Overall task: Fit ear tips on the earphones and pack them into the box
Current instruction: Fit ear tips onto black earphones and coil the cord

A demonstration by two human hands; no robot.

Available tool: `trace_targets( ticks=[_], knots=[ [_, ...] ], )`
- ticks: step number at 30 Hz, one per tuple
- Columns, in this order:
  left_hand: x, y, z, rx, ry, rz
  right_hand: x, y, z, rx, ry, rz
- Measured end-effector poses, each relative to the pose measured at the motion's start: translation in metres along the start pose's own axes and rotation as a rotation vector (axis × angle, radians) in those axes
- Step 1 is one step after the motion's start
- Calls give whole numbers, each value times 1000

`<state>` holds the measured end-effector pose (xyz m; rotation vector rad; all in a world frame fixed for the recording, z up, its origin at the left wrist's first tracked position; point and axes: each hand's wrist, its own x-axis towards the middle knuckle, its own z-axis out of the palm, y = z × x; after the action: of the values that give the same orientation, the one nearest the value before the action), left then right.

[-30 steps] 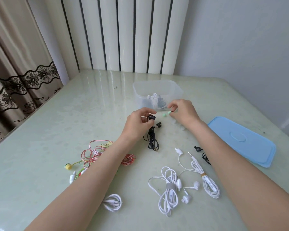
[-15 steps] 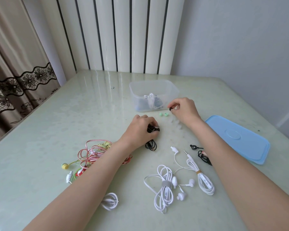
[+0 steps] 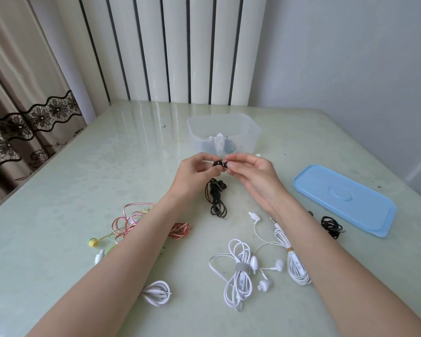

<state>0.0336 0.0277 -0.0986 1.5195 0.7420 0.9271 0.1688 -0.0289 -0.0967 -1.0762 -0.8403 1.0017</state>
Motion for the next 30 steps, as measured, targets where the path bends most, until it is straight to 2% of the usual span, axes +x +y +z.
trace_targets(
  ticks=[10,18,23,30],
  knots=[
    [3,-1,-2,-143,19,-141,0,3,-1,183,4,91],
    [1,-2,-1,-126,55,-119,-2,2,0,189,-18,62],
    [0,-2,-1,-7,13,-58,-1,4,0,175,-8,60],
    [0,0,-3,-7,67,-44,-1,5,2,129,-16,36]
  ],
)
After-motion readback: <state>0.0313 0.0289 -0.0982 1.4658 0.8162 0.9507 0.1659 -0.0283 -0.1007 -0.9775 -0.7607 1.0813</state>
